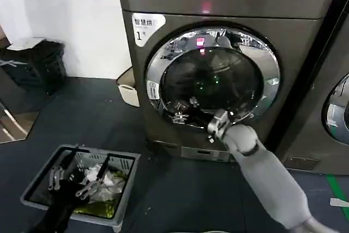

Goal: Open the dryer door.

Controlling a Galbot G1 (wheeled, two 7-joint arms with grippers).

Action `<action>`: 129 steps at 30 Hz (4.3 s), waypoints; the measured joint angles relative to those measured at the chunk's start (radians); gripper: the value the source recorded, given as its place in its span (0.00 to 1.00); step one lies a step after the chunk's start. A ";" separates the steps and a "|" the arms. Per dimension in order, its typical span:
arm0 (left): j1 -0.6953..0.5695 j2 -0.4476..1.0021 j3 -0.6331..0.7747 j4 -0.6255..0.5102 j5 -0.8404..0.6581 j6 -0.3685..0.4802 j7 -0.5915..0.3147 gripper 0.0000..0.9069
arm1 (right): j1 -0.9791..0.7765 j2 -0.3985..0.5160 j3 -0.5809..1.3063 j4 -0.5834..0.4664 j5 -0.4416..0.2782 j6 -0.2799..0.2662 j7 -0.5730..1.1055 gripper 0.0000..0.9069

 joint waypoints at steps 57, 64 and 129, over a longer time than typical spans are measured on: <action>-0.243 0.218 -0.098 0.248 -0.246 0.119 0.011 1.00 | -0.081 -0.136 0.079 0.176 0.067 -0.006 -0.575 1.00; -0.308 0.340 -0.075 0.327 -0.417 0.140 -0.004 1.00 | -0.142 -0.185 0.126 0.213 0.066 0.011 -0.683 1.00; -1.139 0.710 0.906 0.784 -0.650 -0.011 0.346 1.00 | -0.918 -0.140 1.436 0.481 0.185 0.045 -0.510 1.00</action>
